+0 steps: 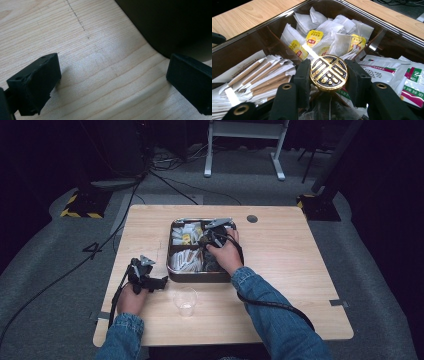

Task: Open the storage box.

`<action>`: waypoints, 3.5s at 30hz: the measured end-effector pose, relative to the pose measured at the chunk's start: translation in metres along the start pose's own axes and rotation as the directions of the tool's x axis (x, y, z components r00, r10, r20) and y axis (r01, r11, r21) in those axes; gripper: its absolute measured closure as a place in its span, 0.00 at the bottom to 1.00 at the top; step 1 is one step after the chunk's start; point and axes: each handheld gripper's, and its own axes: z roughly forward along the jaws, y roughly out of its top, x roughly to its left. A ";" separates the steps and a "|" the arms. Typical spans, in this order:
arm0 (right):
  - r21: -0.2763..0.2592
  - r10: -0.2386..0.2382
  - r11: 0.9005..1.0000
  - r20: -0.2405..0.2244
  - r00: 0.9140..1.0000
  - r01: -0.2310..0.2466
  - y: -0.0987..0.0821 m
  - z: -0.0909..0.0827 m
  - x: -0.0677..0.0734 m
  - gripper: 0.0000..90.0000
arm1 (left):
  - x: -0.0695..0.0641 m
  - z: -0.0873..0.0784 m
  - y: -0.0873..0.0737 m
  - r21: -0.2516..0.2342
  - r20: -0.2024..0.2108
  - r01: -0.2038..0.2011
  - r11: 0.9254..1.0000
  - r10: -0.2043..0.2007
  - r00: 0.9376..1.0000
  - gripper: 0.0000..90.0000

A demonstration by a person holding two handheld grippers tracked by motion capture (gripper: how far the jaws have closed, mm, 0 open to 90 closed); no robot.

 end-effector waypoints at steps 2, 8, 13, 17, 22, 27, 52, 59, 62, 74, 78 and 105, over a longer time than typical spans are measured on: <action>-0.002 0.005 1.000 -0.003 1.000 -0.005 0.001 -0.001 -0.001 0.65 | 0.000 0.000 0.000 0.000 -0.001 -0.002 1.000 0.002 1.000 0.00; -0.031 0.002 1.000 -0.005 1.000 -0.002 0.007 -0.011 -0.002 0.65 | 0.000 0.000 0.000 0.001 0.000 -0.003 1.000 0.003 1.000 0.00; -0.051 0.005 0.999 -0.012 1.000 -0.006 0.012 -0.022 -0.005 0.65 | 0.000 0.000 0.000 0.001 0.000 -0.002 1.000 0.002 1.000 0.00; -0.067 0.007 0.998 -0.015 1.000 -0.008 0.014 -0.031 -0.008 0.65 | 0.000 0.000 0.000 0.000 0.000 -0.001 1.000 0.001 1.000 0.00; -0.080 0.001 0.997 -0.015 1.000 -0.002 0.015 -0.042 -0.009 0.65 | 0.000 0.000 0.000 0.001 -0.001 -0.003 1.000 0.003 1.000 0.00; -0.095 -0.009 0.995 -0.016 1.000 0.008 0.017 -0.056 -0.010 0.65 | 0.000 0.000 0.000 0.000 0.000 0.000 1.000 0.000 1.000 0.00; -0.115 -0.021 0.993 0.023 1.000 0.024 -0.002 -0.143 -0.034 0.65 | 0.000 0.000 0.000 0.000 0.000 -0.002 1.000 0.002 1.000 0.00; -0.125 0.016 0.992 0.049 0.999 -0.010 -0.014 -0.163 -0.047 0.65 | 0.000 -0.001 -0.001 0.000 0.001 -0.003 1.000 0.003 1.000 0.00; -0.118 0.030 0.993 0.072 0.997 -0.021 -0.021 -0.172 -0.054 0.65 | 0.000 -0.001 -0.001 0.000 0.002 -0.002 1.000 0.002 1.000 0.00; -0.109 0.078 0.992 0.134 0.988 -0.064 -0.049 -0.200 -0.084 0.65 | 0.000 -0.001 -0.001 0.003 0.002 -0.001 1.000 0.001 1.000 0.00; -0.092 0.076 0.994 0.165 0.983 -0.061 -0.058 -0.203 -0.089 0.65 | 0.000 -0.001 -0.001 0.002 0.001 0.000 1.000 0.000 1.000 0.00; -0.069 0.211 0.977 0.235 0.949 -0.200 -0.145 -0.185 -0.127 0.65 | 0.000 -0.001 -0.001 0.002 0.001 0.000 1.000 0.000 1.000 0.00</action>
